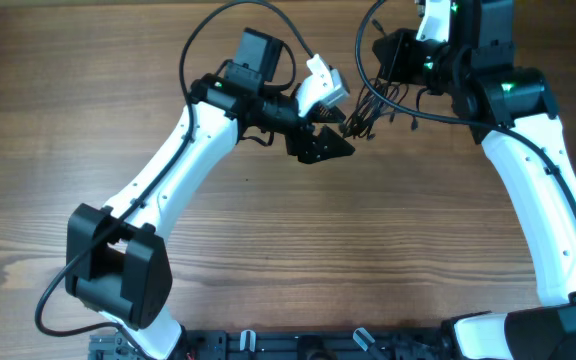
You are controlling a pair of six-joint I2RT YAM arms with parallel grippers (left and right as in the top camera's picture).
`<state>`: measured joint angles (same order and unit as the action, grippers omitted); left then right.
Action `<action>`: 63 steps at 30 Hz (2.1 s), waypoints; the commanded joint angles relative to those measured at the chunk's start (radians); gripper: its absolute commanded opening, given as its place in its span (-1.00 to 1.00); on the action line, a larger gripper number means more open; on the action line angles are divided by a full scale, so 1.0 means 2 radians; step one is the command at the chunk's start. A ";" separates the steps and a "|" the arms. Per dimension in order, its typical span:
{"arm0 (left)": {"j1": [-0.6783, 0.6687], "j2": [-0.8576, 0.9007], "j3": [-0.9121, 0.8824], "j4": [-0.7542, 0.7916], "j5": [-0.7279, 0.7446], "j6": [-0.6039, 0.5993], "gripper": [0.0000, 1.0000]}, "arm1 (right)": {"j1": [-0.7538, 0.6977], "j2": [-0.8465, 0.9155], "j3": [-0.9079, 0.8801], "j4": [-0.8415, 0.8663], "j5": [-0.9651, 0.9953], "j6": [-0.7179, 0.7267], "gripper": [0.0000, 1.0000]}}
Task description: Untangle cables
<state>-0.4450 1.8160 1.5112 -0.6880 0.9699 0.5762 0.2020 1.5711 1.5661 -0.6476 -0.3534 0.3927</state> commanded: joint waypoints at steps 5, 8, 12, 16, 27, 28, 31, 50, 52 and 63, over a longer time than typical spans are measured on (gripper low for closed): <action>-0.025 0.013 -0.004 0.028 -0.064 0.015 0.34 | -0.002 0.003 0.016 0.002 -0.037 0.017 -0.91; -0.025 0.031 -0.004 0.036 -0.085 0.012 0.36 | -0.002 0.003 0.016 0.000 -0.037 0.023 -0.91; -0.025 0.037 -0.004 0.060 -0.123 -0.004 0.36 | -0.002 0.003 0.016 -0.002 -0.037 0.022 -0.91; -0.024 0.035 -0.004 0.125 -0.154 -0.046 0.38 | -0.002 0.003 0.016 -0.002 -0.037 0.020 -0.91; -0.024 0.035 -0.004 0.157 -0.170 -0.096 0.43 | -0.002 0.003 0.016 -0.004 -0.031 0.017 -0.92; -0.024 0.035 -0.004 0.158 -0.171 -0.096 0.44 | -0.002 0.003 0.016 -0.005 -0.031 0.017 -0.92; -0.024 0.035 -0.004 0.163 -0.171 -0.096 0.31 | -0.002 0.003 0.016 -0.010 -0.033 0.017 -0.91; -0.023 -0.009 -0.004 0.127 -0.171 -0.109 -0.92 | -0.002 0.008 0.014 -0.106 0.249 0.015 -0.91; -0.023 -0.038 -0.004 0.125 -0.171 -0.109 -0.92 | -0.002 0.023 0.014 -0.097 0.253 0.013 -0.91; -0.009 -0.087 -0.004 0.090 -0.172 -0.109 -0.92 | -0.002 0.090 0.015 -0.062 0.242 0.018 0.22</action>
<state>-0.4828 1.6756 1.5063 -0.5163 0.6106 0.3706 0.1974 1.7687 1.5829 -0.7734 0.1139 0.4335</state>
